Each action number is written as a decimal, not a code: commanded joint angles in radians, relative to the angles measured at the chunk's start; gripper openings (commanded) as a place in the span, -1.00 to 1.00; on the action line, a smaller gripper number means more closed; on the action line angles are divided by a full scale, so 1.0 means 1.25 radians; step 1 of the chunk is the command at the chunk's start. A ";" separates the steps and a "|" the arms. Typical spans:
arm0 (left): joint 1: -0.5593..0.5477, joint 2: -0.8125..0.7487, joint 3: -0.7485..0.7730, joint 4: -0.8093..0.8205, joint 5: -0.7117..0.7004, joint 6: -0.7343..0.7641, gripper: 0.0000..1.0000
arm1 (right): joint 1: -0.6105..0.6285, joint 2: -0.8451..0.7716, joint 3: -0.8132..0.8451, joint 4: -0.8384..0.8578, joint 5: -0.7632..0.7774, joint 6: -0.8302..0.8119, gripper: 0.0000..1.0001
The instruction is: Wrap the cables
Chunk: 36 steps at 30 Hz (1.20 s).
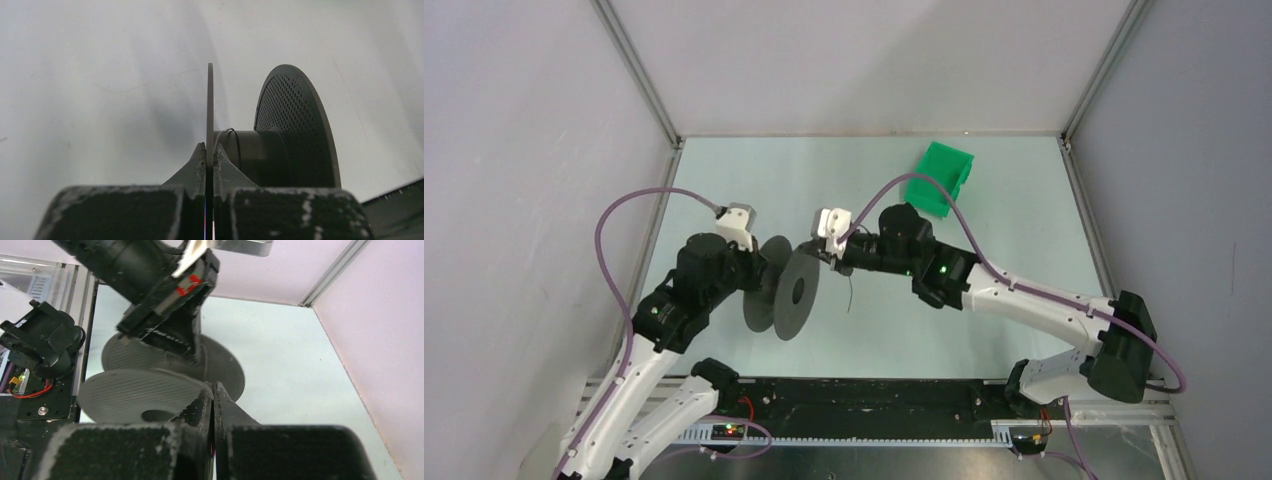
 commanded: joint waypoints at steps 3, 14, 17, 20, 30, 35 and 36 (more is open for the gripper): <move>-0.024 0.013 0.022 0.037 0.168 0.073 -1.00 | -0.112 0.054 0.067 0.002 -0.124 0.044 -1.00; -0.019 -0.010 0.061 0.032 0.216 0.028 -1.00 | -0.227 0.128 0.034 -0.030 -0.199 0.107 -1.00; 0.030 -0.002 0.092 0.028 0.235 -0.034 -1.00 | -0.242 0.120 -0.027 0.010 -0.221 0.139 -1.00; 0.084 0.003 0.117 0.031 0.284 -0.112 -1.00 | -0.253 0.101 -0.079 0.046 -0.243 0.177 -0.93; 0.102 -0.059 0.139 0.111 0.273 -0.306 -1.00 | -0.223 0.049 -0.288 0.283 -0.283 0.308 -0.88; 0.104 -0.102 0.113 0.175 0.198 -0.410 -1.00 | -0.175 0.043 -0.335 0.376 -0.219 0.360 -0.84; 0.104 -0.111 0.109 0.179 0.177 -0.419 -1.00 | -0.160 0.045 -0.343 0.385 -0.212 0.364 -0.85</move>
